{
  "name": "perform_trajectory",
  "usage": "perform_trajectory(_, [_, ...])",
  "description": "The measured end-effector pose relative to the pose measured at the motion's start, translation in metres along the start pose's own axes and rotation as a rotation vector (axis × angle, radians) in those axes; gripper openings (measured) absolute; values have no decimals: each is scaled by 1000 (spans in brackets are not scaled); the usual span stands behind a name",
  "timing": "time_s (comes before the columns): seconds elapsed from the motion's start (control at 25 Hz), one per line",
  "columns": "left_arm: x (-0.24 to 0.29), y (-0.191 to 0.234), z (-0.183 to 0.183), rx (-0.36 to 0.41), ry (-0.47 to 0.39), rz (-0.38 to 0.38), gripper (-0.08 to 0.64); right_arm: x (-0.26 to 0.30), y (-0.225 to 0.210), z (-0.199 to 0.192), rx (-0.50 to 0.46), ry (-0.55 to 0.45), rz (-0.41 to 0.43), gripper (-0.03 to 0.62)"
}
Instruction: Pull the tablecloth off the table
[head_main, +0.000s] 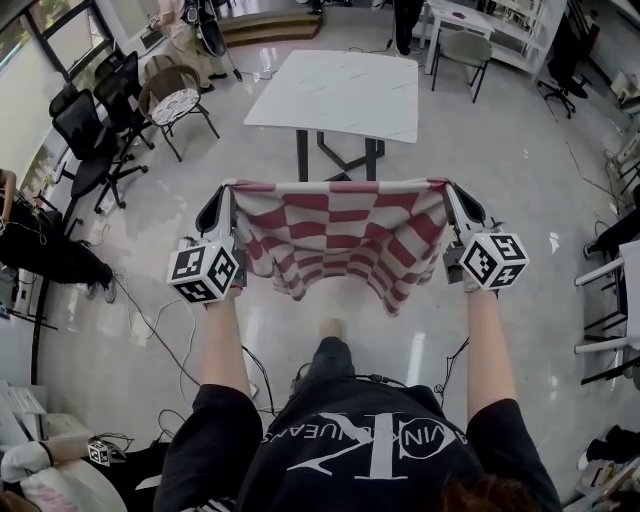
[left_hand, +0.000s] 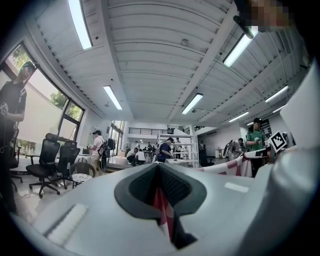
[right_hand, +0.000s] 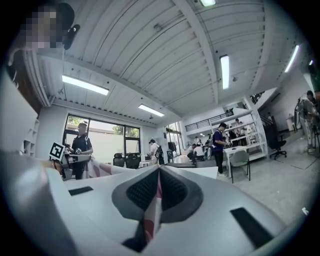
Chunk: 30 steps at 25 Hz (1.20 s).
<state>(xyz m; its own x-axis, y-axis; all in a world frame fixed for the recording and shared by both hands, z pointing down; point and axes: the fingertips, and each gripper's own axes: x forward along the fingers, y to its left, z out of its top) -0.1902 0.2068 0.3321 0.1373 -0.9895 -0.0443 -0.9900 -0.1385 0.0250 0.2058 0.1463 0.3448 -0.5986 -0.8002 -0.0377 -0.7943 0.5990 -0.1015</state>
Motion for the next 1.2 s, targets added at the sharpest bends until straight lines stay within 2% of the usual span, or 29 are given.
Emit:
perform_trajectory(0.32, [-8,-18,21,46,-37,8,17,-14,-4,15,2,-41,-28,11])
perform_trajectory(0.8, [-3,-18,11,41,-28,3,17,-11,-9,15,10,-69,-59,11])
perform_trajectory(1.2, [16,-15,-6,36,-15,0,17,1,-22,-3,8,-53,-63,11])
